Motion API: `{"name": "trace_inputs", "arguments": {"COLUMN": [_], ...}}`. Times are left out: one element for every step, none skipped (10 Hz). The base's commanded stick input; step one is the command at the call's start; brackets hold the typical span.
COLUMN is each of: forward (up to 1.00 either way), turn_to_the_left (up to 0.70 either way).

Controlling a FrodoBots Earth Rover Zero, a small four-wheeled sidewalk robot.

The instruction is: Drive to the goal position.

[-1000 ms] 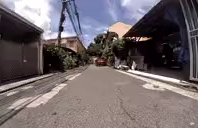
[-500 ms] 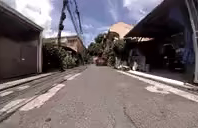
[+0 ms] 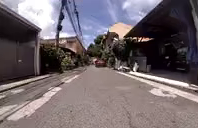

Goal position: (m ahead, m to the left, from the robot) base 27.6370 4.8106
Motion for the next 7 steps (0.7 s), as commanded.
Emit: {"name": "trace_inputs", "arguments": {"forward": [0.31,0.7,0.7,0.7,0.7,0.7,0.7], "turn_to_the_left": [0.0,0.0,0.0,0.0,0.0,0.0,0.0]}}
